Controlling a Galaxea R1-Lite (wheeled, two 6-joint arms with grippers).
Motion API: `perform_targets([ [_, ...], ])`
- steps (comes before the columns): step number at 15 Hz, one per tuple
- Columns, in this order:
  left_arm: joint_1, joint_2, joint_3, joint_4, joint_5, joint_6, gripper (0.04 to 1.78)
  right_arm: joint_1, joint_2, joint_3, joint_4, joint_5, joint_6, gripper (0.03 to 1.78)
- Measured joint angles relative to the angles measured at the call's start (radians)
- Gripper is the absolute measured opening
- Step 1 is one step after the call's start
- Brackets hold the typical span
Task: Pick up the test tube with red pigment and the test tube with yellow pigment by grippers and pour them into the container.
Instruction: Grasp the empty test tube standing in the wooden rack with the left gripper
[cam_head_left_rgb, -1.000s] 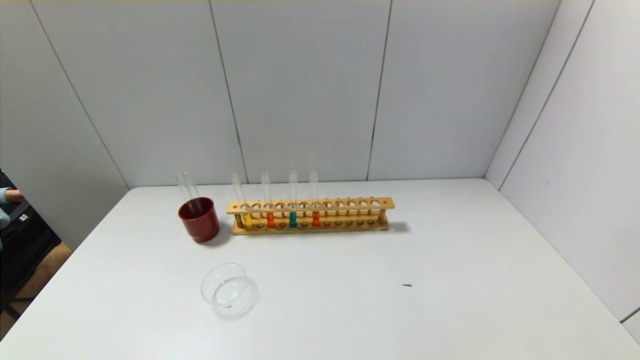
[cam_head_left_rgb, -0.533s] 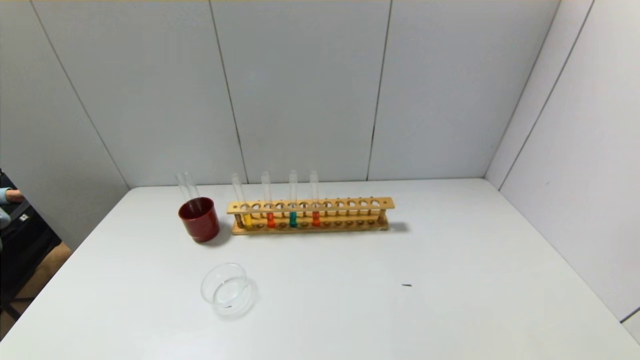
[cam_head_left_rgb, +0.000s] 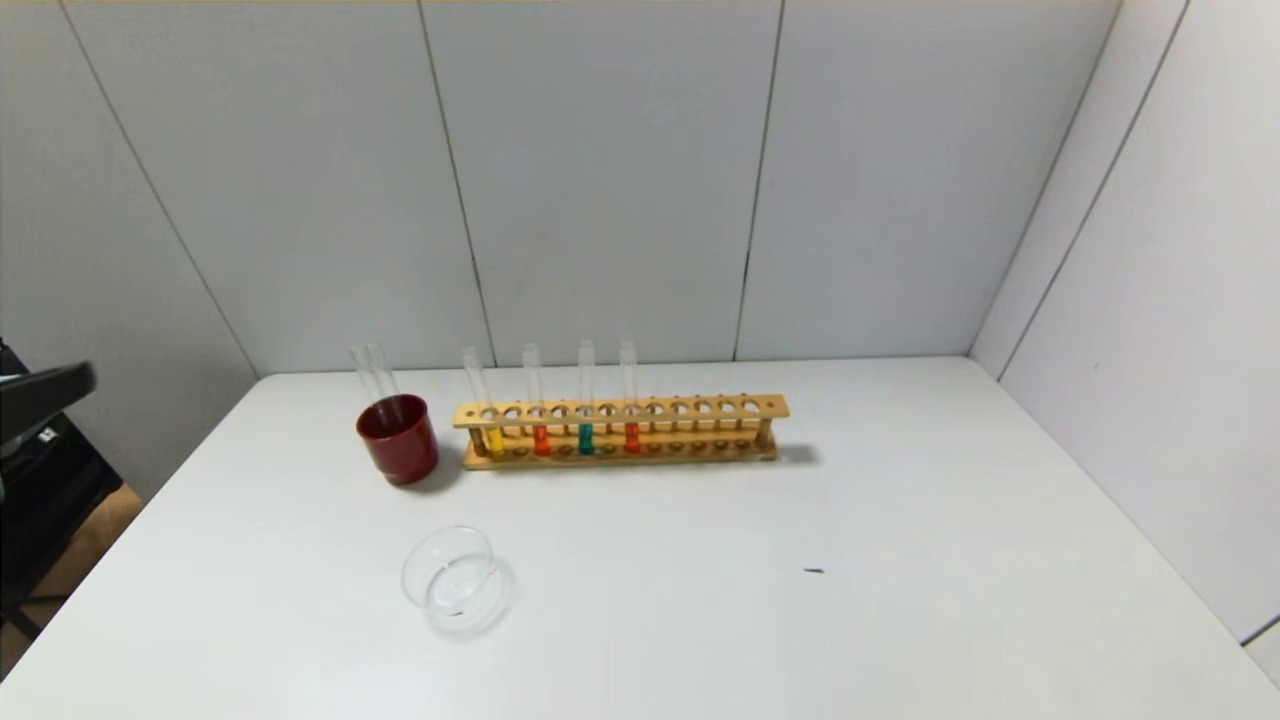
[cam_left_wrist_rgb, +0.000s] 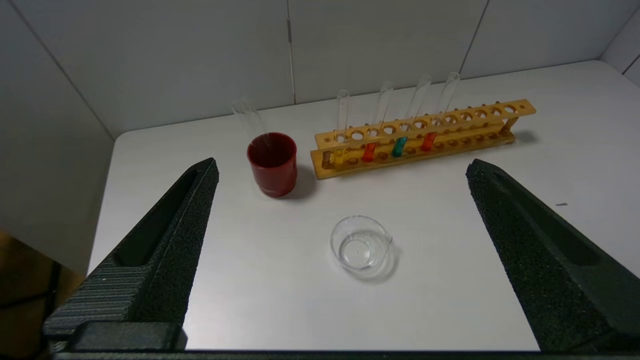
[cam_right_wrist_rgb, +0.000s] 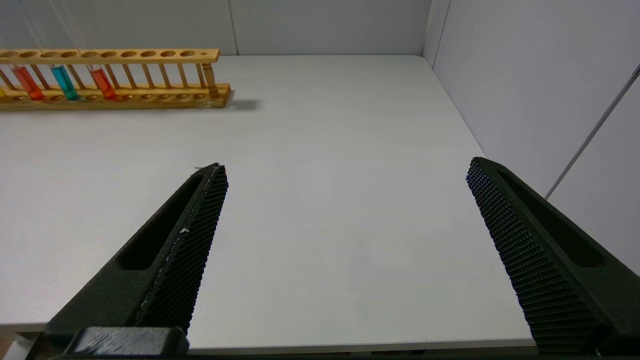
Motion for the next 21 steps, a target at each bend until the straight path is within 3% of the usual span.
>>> perform_targets([
  [5,-0.084,0.382,-0.03,-0.25,0.054,-0.111,1.75,0.0,0.0,0.0,0.0,0.0,0.0,1.75],
  [11,-0.164,0.707,0.103,-0.671,0.132,-0.139,1.75,0.0,0.0,0.0,0.0,0.0,0.0,1.75],
  [16,-0.191,0.932,0.163,-0.993,0.146,-0.136,1.75,0.0,0.0,0.0,0.0,0.0,0.0,1.75],
  [21,-0.193,1.072,0.129,-1.079,0.15,-0.135,1.75,0.0,0.0,0.0,0.0,0.0,0.0,1.75],
])
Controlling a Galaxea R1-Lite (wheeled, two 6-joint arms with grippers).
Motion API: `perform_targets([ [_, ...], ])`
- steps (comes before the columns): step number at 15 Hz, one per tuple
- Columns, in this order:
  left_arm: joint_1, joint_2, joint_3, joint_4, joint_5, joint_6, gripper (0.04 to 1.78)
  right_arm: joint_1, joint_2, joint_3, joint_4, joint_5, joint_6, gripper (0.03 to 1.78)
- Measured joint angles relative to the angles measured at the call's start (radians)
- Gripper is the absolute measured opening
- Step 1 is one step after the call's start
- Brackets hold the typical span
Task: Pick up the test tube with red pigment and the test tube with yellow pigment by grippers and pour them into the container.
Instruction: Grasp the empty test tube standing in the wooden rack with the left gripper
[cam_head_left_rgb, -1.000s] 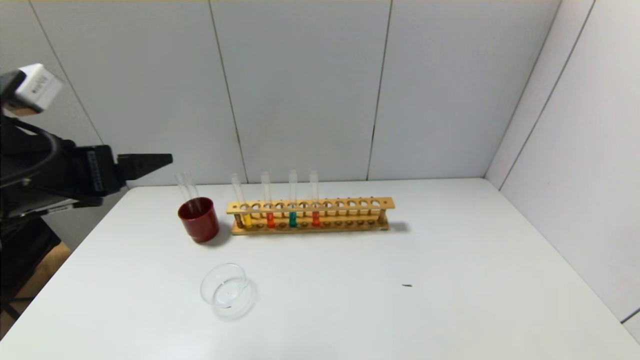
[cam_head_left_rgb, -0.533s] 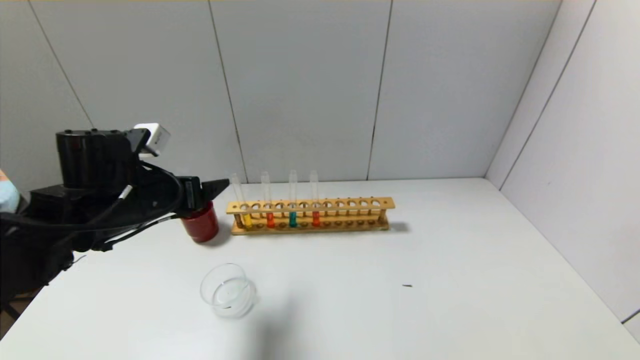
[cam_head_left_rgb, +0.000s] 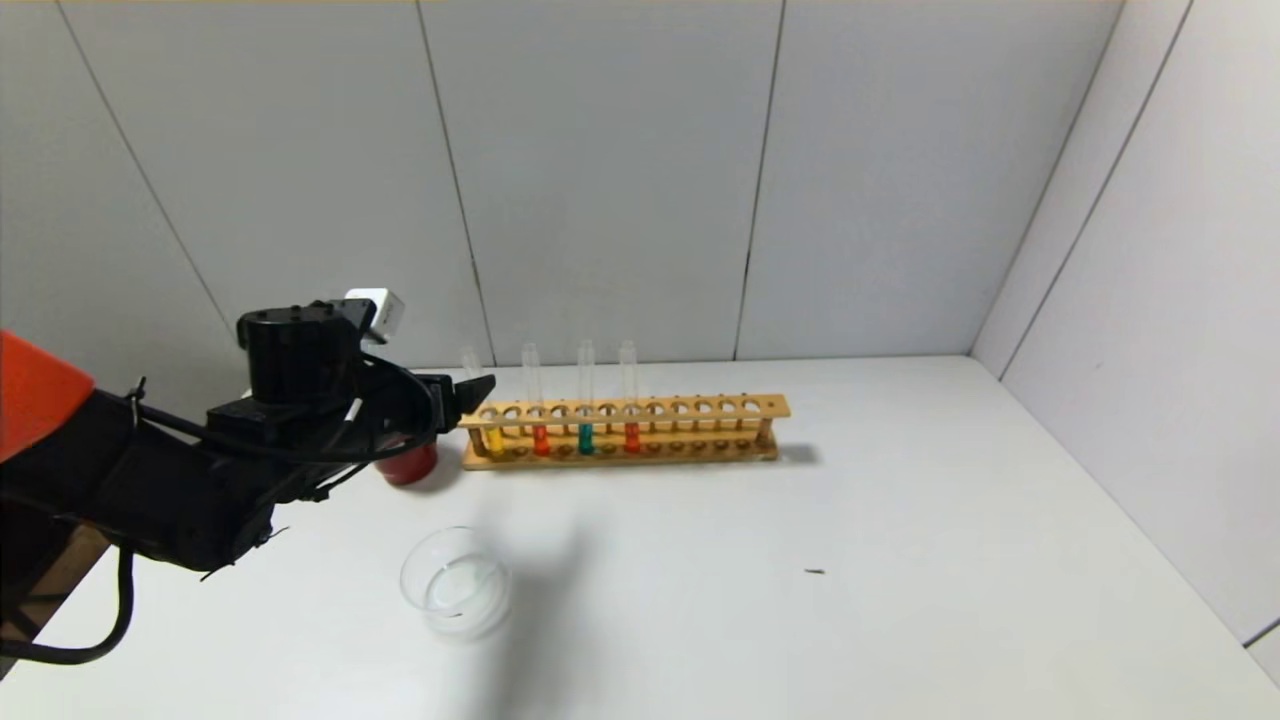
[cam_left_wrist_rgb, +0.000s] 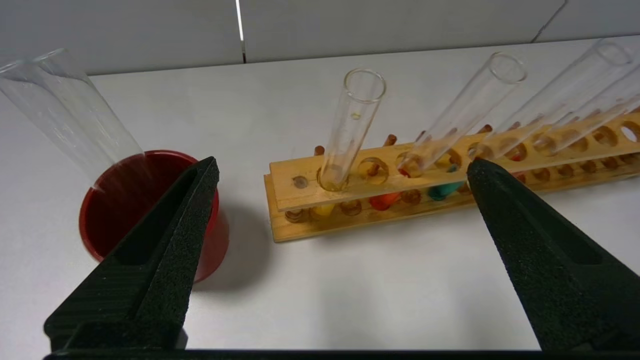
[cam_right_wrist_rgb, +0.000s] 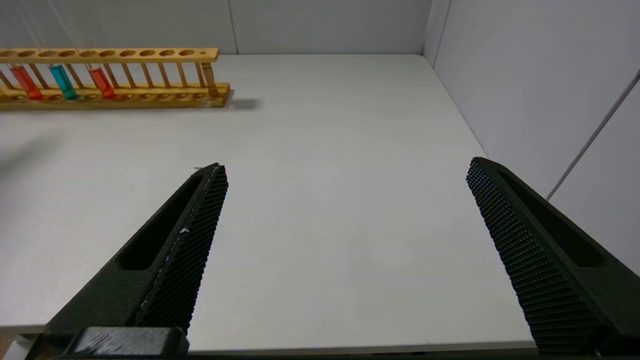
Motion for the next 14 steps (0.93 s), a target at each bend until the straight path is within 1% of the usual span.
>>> perform_targets([
  [10,-0.001,0.176,-0.167,-0.008,0.033,0.001,1.74,0.0,0.0,0.0,0.0,0.0,0.0,1.75],
  [12,-0.005,0.196,-0.189,-0.007,0.033,0.001,1.65,0.0,0.0,0.0,0.0,0.0,0.0,1.75],
  [14,-0.016,0.209,-0.199,-0.008,0.033,0.002,1.46,0.0,0.0,0.0,0.0,0.0,0.0,1.75],
])
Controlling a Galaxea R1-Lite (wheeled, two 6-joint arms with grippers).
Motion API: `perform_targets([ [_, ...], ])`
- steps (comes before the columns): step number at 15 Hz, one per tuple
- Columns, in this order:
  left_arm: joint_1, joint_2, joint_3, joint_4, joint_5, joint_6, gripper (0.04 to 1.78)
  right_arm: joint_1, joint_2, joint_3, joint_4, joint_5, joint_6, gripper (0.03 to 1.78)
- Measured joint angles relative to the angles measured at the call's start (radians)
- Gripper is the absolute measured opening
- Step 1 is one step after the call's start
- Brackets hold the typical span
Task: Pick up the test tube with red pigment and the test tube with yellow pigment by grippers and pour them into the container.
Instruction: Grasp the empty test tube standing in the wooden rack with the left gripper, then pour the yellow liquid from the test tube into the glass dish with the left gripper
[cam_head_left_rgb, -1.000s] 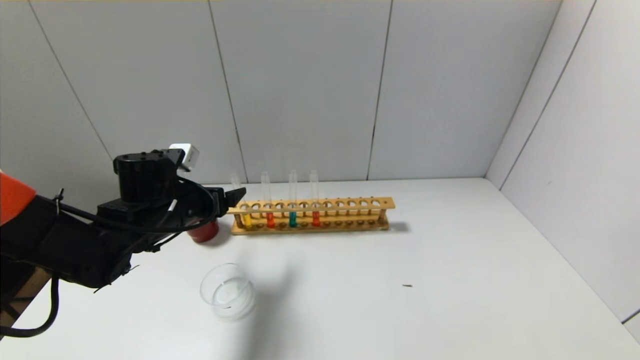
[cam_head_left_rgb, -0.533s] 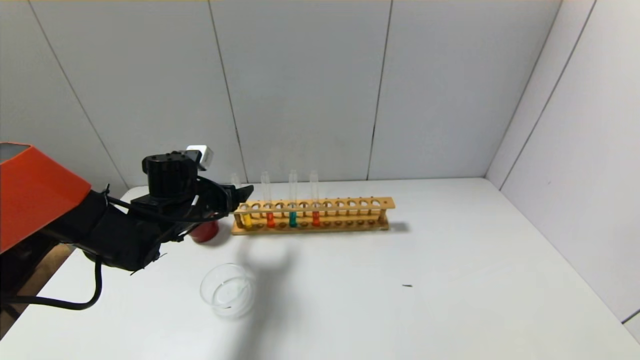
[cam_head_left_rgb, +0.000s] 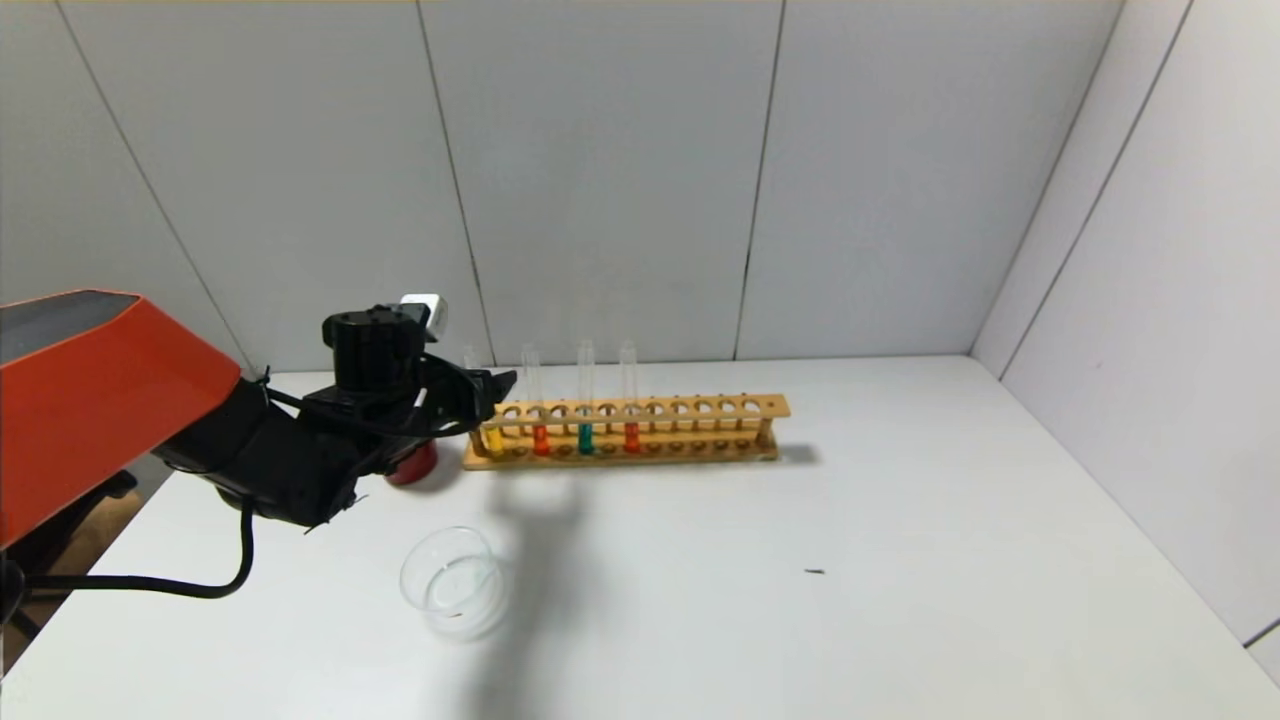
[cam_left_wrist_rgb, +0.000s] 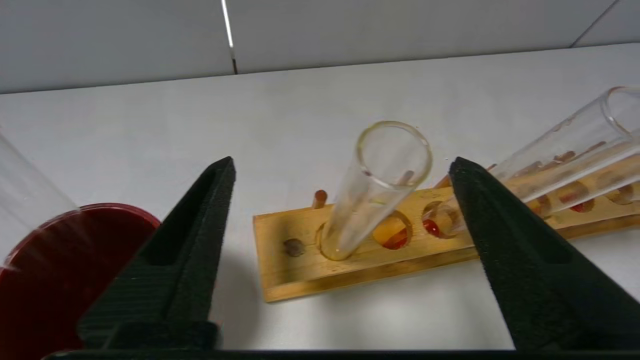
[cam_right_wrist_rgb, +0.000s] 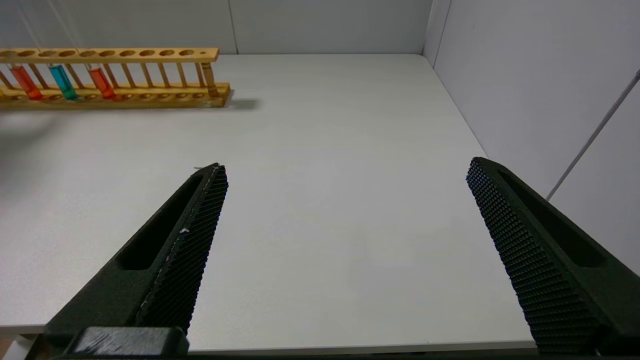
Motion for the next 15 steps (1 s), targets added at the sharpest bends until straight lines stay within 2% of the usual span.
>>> perform_targets([
  [2,-0.01,0.004,-0.007,0.001,0.0,0.0,1.16,0.0,0.0,0.0,0.0,0.0,0.0,1.75],
  [5,-0.014,0.004,-0.009,0.002,0.001,0.012,0.59,0.0,0.0,0.0,0.0,0.0,0.0,1.75],
  [7,-0.014,0.0,-0.009,0.003,0.003,0.014,0.34,0.0,0.0,0.0,0.0,0.0,0.0,1.75],
  [11,-0.015,-0.045,-0.015,0.038,0.002,0.047,0.31,0.0,0.0,0.0,0.0,0.0,0.0,1.75],
  [15,-0.017,-0.143,-0.081,0.159,0.002,0.068,0.31,0.0,0.0,0.0,0.0,0.0,0.0,1.75],
])
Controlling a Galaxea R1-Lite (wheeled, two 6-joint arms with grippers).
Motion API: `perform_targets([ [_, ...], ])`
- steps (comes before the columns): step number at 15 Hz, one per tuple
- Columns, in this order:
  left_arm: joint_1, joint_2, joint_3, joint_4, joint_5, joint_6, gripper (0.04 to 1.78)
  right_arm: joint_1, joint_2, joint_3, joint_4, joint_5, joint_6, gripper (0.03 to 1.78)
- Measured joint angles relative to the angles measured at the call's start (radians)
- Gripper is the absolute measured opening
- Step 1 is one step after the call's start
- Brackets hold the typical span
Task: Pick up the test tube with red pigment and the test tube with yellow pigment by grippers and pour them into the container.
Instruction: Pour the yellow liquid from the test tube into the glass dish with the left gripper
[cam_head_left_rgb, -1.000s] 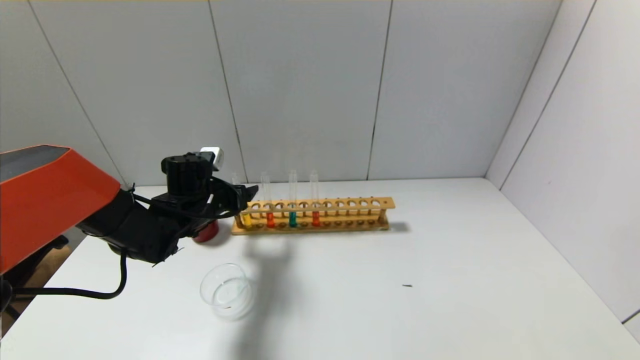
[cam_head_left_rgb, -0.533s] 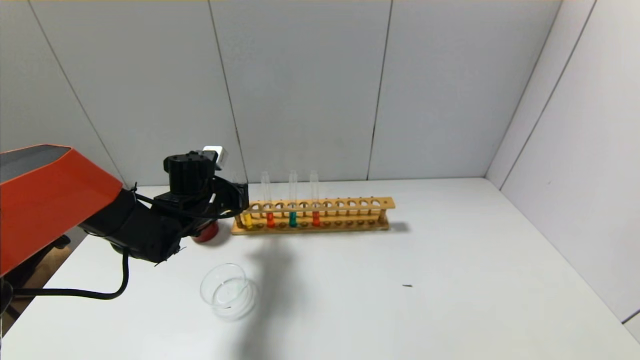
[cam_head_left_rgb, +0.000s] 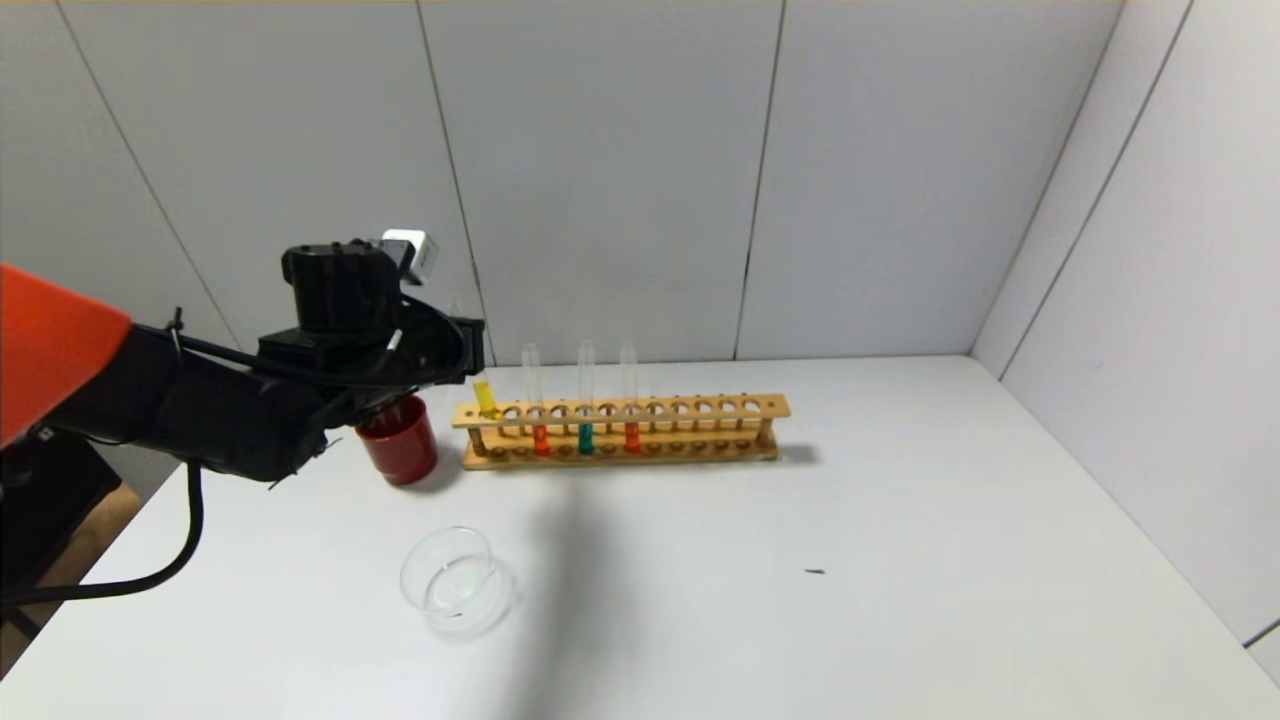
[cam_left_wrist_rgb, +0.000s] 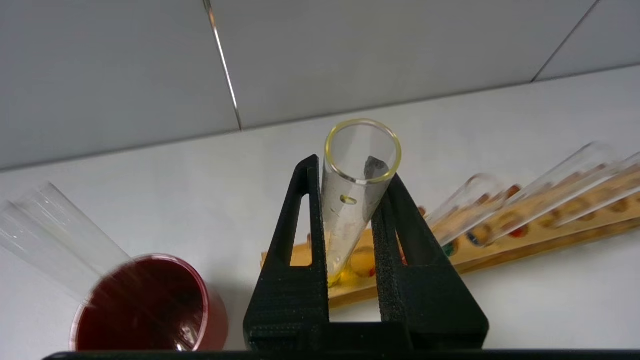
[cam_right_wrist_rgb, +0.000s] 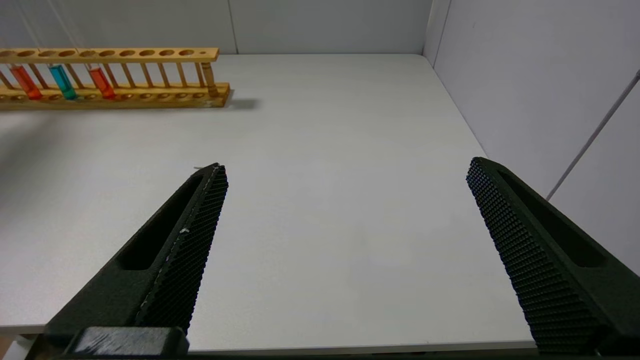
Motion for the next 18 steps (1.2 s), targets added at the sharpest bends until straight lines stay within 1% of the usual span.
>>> perform_targets([
  [4,0.0,-0.149,-0.102,0.189,-0.002,0.049,0.31,0.0,0.0,0.0,0.0,0.0,0.0,1.75],
  [6,0.002,-0.239,-0.122,0.311,-0.005,0.075,0.31,0.0,0.0,0.0,0.0,0.0,0.0,1.75],
  [8,0.002,-0.338,-0.067,0.443,-0.011,0.135,0.31,0.0,0.0,0.0,0.0,0.0,0.0,1.75],
  [9,0.003,-0.369,-0.027,0.47,-0.011,0.176,0.31,0.0,0.0,0.0,0.0,0.0,0.0,1.75],
  [10,0.005,-0.401,0.028,0.482,-0.013,0.247,0.31,0.0,0.0,0.0,0.0,0.0,0.0,1.75],
  [12,0.026,-0.444,0.129,0.483,-0.013,0.44,0.31,0.0,0.0,0.0,0.0,0.0,0.0,1.75],
  [14,0.06,-0.471,0.194,0.478,-0.016,0.653,0.31,0.0,0.0,0.0,0.0,0.0,0.0,1.75],
  [15,0.071,-0.482,0.214,0.478,-0.034,0.756,0.31,0.0,0.0,0.0,0.0,0.0,0.0,1.75],
  [17,0.084,-0.494,0.238,0.477,-0.103,0.945,0.31,0.0,0.0,0.0,0.0,0.0,0.0,1.75],
  [18,0.087,-0.494,0.246,0.476,-0.119,1.032,0.31,0.0,0.0,0.0,0.0,0.0,0.0,1.75],
])
